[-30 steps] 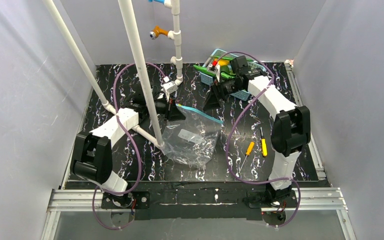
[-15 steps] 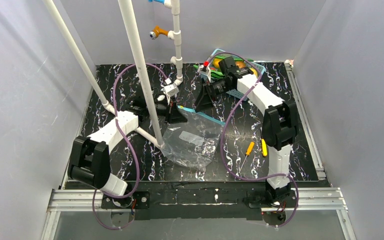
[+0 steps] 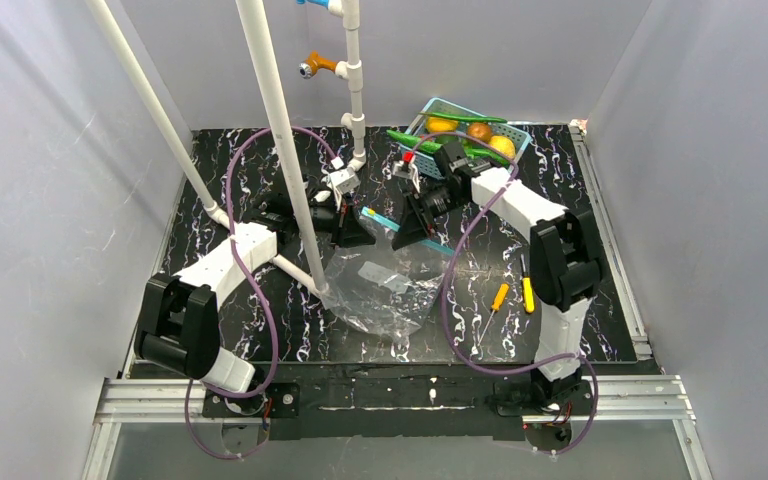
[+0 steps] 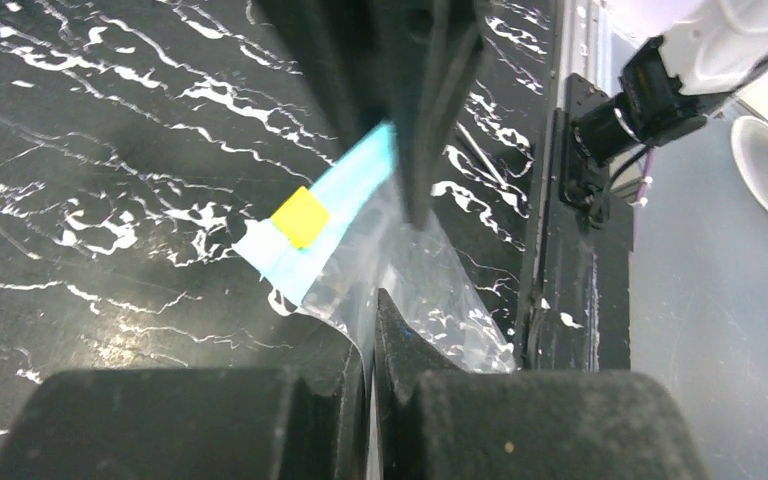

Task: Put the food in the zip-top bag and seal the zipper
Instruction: Open the zipper of the food storage bag.

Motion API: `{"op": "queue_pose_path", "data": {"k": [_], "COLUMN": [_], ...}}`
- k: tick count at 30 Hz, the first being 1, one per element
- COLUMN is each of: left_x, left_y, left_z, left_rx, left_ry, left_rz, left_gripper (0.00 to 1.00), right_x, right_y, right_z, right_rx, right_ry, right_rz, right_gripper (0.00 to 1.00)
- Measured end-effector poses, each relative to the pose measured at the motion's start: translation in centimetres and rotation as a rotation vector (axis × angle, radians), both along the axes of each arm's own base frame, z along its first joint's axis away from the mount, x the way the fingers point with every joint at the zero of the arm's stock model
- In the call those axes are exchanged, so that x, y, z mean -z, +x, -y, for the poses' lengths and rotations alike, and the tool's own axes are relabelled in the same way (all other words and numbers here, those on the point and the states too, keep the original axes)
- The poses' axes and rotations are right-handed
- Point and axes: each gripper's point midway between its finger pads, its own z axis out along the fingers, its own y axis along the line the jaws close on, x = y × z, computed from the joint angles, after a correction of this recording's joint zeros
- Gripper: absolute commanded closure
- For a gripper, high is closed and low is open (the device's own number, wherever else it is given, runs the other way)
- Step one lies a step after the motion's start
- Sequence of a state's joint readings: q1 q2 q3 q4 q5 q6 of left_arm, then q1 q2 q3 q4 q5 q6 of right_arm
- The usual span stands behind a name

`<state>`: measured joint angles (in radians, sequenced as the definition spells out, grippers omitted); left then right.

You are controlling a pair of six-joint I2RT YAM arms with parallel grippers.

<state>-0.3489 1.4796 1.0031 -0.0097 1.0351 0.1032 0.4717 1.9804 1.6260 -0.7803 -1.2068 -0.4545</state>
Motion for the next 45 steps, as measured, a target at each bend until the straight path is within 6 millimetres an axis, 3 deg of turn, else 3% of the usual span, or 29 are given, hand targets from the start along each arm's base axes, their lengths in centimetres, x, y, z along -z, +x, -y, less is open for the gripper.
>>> {"op": "queue_pose_path", "data": {"k": [1,2,4,8,12,16,19,23,26,29,32,37,41,45], "left_x": [0.1,0.2,0.8,1.7,2.3,2.4,2.1,1.6,1.2,1.4,1.6,0.7,-0.2,-1.3], "left_y": [0.1,0.3,0.8,2.4,4.4,6.0,8.1,10.4,12.0,12.8,13.2,12.5,12.2,12.1], "left_z": [0.0,-0.1,-0.4,-1.1,-2.6,-4.6,-7.8,-12.2,-14.0,-13.1,-11.7,-9.6,-8.8,-8.3], "left_rx": [-0.005,-0.02,-0.067,-0.183,-0.342,-0.481,-0.665,-0.863,-0.929,-0.891,-0.826,-0.72,-0.673,-0.631], "left_ry": [0.003,0.012,0.045,0.111,0.184,0.23,0.256,0.229,0.174,0.075,-0.026,-0.185,-0.268,-0.346], "left_rz": [0.001,-0.002,-0.019,-0.032,-0.06,-0.082,-0.125,-0.21,-0.286,-0.4,-0.478,-0.544,-0.552,-0.538], "left_gripper": [1.0,0.94,0.66,0.37,0.31,0.26,0.23,0.27,0.29,0.29,0.29,0.27,0.23,0.23], "right_x": [0.2,0.3,0.1,-1.2,-3.0,-3.7,-3.6,-4.6,-6.3,-7.7,-6.8,-3.0,-0.4,-0.2], "right_y": [-0.6,-1.2,-2.3,-1.4,2.4,6.7,9.1,11.5,12.8,13.6,13.1,12.7,11.5,10.8], "right_z": [0.3,0.7,1.4,2.1,2.7,4.5,6.0,6.9,4.8,-0.3,-4.3,-9.5,-10.7,-11.2], "right_rx": [0.006,0.014,0.06,0.209,0.454,0.737,0.902,1.047,1.062,0.994,0.918,0.803,0.747,0.729], "right_ry": [-0.008,-0.013,-0.024,-0.074,-0.14,-0.229,-0.291,-0.334,-0.299,-0.213,-0.174,-0.192,-0.227,-0.224], "right_rz": [-0.013,-0.022,-0.01,0.054,0.159,0.238,0.282,0.348,0.412,0.478,0.5,0.49,0.464,0.454], "right_gripper": [0.9,0.98,0.99,0.99,0.99,0.99,0.99,0.99,0.99,0.99,0.99,0.99,0.99,0.99]}}
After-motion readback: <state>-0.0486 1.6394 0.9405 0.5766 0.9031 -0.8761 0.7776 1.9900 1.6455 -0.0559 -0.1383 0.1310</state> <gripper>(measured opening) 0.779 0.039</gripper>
